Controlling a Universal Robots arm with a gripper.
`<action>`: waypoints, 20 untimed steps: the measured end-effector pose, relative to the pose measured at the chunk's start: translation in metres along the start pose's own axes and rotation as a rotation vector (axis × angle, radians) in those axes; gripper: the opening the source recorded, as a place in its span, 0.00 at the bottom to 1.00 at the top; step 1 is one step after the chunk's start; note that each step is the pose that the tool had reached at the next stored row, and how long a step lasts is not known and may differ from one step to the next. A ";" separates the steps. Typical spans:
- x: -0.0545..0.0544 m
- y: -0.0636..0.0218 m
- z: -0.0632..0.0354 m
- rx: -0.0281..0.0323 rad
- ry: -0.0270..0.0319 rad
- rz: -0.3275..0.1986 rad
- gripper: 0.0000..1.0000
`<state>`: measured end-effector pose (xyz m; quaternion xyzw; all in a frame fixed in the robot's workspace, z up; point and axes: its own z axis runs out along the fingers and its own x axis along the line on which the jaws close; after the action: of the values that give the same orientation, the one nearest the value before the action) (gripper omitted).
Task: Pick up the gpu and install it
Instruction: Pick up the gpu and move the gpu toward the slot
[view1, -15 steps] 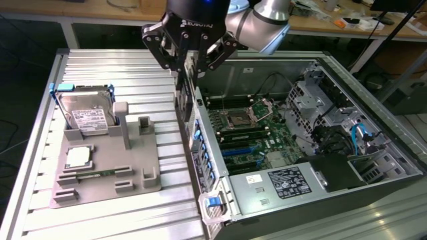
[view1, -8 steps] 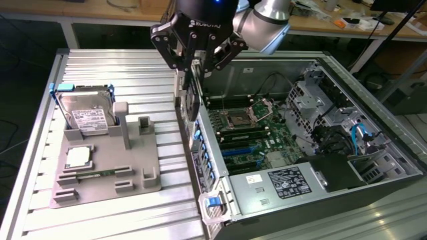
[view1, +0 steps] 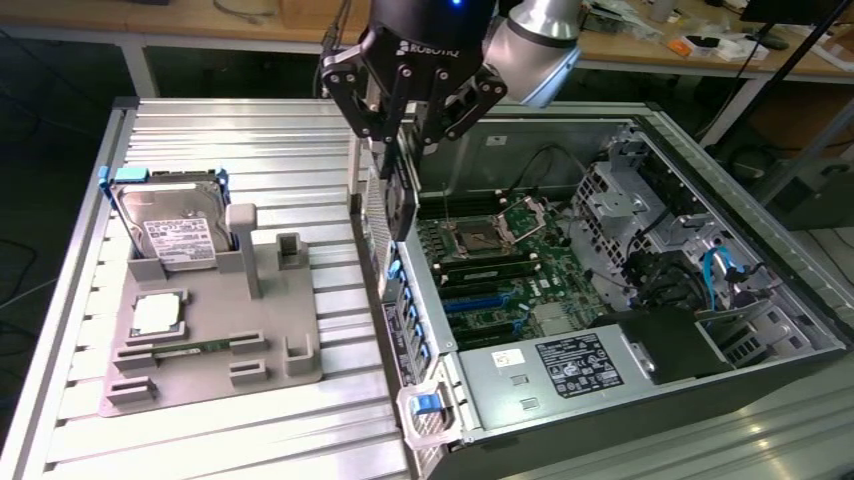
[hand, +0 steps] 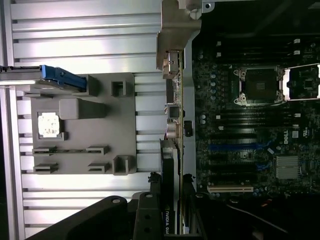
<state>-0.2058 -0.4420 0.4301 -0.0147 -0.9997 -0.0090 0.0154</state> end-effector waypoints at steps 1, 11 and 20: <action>-0.002 0.0001 -0.0001 0.0000 0.0000 0.000 0.27; -0.017 0.0005 -0.0005 0.0000 0.0000 0.000 0.27; -0.030 0.0009 -0.0009 0.0000 0.0000 0.000 0.27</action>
<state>-0.1757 -0.4420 0.4301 -0.0147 -0.9997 -0.0090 0.0154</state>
